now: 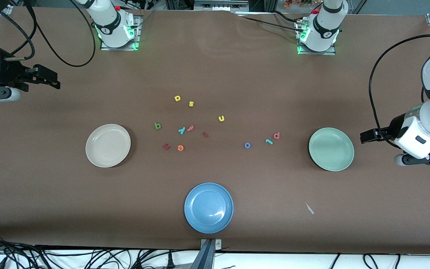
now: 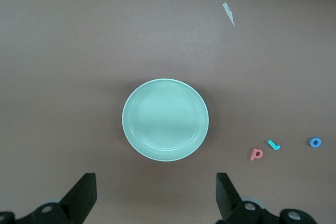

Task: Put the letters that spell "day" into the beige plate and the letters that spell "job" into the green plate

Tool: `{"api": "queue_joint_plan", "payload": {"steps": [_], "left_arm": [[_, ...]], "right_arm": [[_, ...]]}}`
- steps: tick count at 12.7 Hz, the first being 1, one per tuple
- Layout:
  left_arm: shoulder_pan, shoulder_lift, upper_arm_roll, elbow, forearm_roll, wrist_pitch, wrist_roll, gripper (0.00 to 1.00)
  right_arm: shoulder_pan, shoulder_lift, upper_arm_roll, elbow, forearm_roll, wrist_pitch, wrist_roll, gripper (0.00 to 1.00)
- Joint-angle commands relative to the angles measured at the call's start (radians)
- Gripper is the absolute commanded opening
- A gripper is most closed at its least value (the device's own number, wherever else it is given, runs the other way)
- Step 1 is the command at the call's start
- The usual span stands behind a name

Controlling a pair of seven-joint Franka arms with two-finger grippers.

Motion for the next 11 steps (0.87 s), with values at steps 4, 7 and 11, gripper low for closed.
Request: {"api": "queue_joint_plan", "payload": {"steps": [4,7,11], "left_arm": [[0.003,-0.01,0.004,-0.009,-0.015,0.002,0.021,1.0],[0.001,-0.01,0.004,-0.009,-0.017,0.002,0.021,1.0],[-0.001,-0.01,0.004,-0.007,-0.017,0.002,0.02,1.0]], "right_arm": [[0.002,-0.004,-0.001,-0.001,-0.017,0.008,-0.014,1.0],[0.0,-0.004,-0.001,-0.004,-0.015,0.006,-0.015,1.0],[0.005,0.0,0.001,-0.006,-0.014,-0.002,-0.015,1.0]]}}
